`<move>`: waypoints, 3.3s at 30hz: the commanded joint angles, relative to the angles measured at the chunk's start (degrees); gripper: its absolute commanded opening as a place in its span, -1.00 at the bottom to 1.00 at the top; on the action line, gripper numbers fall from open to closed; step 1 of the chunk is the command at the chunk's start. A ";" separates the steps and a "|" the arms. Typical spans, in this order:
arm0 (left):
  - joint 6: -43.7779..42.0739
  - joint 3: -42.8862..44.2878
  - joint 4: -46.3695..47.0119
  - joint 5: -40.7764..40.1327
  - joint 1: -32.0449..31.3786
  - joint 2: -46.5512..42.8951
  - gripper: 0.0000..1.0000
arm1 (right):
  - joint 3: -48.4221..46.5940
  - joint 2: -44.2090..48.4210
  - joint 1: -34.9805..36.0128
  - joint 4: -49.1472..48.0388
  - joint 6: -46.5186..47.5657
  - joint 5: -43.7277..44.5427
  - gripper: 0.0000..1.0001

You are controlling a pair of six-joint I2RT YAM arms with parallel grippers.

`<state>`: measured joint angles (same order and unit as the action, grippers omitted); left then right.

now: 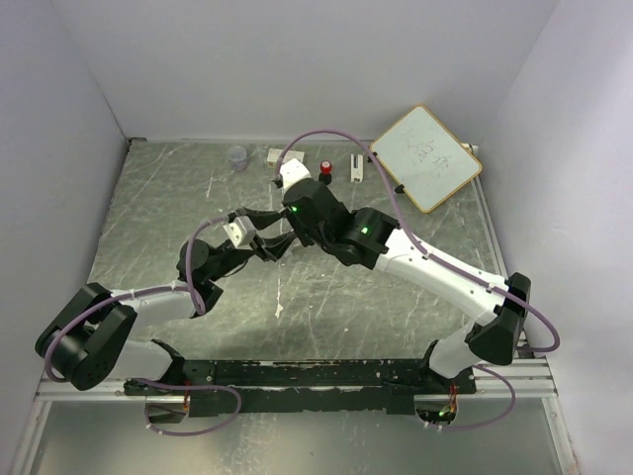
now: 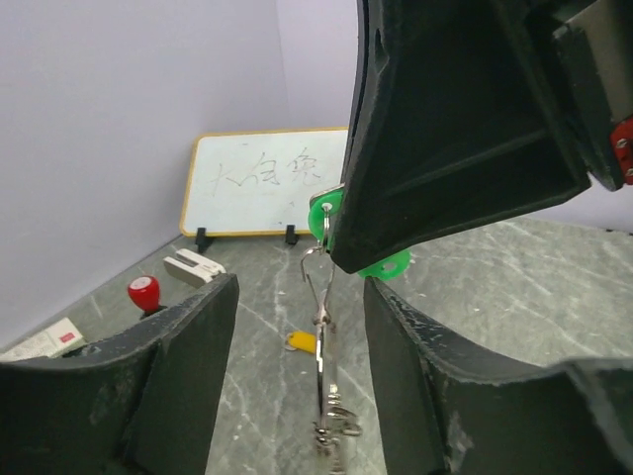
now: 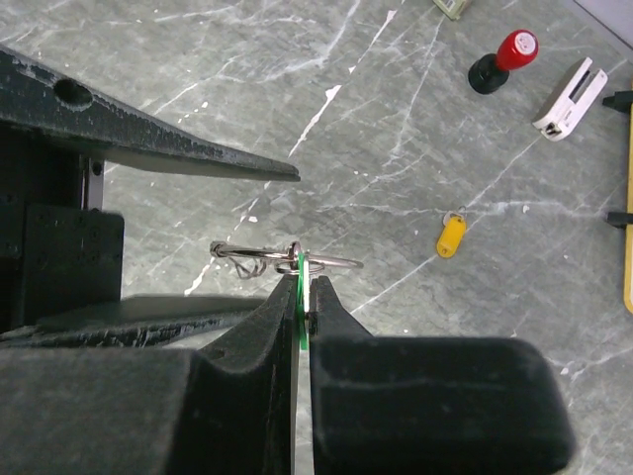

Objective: Remove the keys from the keyring

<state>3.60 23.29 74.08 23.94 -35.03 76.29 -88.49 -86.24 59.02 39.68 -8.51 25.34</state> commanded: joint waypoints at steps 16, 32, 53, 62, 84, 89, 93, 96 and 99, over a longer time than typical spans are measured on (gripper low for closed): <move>-0.18 0.39 3.09 -4.14 -1.34 1.86 0.10 | -2.80 -0.74 1.21 -2.79 0.88 2.27 -1.00; 0.74 0.91 5.41 -5.80 -2.15 3.55 -0.13 | -2.20 -0.84 1.47 -3.32 1.04 1.90 -1.00; -0.92 1.69 2.94 -8.63 -2.15 1.05 -0.32 | -2.07 -1.55 1.56 -3.56 1.36 1.24 -1.00; -0.26 1.01 4.40 -7.35 -2.20 1.97 -0.63 | -2.06 -1.57 1.58 -3.68 1.39 1.44 -1.00; -10.40 -0.20 -3.86 -2.99 -2.22 -2.35 -0.87 | -7.27 -1.56 1.54 2.49 2.32 10.54 -1.00; -11.83 0.00 -5.44 -0.94 -2.21 -3.27 -0.87 | -8.77 -2.82 1.53 3.53 3.81 10.96 -1.00; -13.22 0.05 -7.39 0.77 -2.22 -4.82 -0.87 | -9.98 -4.29 1.53 4.56 5.30 11.45 -1.00; -14.16 0.15 -8.47 1.90 -2.21 -6.10 -0.87 | -10.55 -5.04 1.52 4.83 6.62 12.36 -1.00; -14.92 0.31 -9.31 2.93 -2.24 -7.15 -0.87 | -10.85 -5.32 1.49 4.30 8.19 12.85 -1.00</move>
<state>-9.23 23.53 66.78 22.46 -37.26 71.33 -96.75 -91.77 61.23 44.88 -3.84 33.06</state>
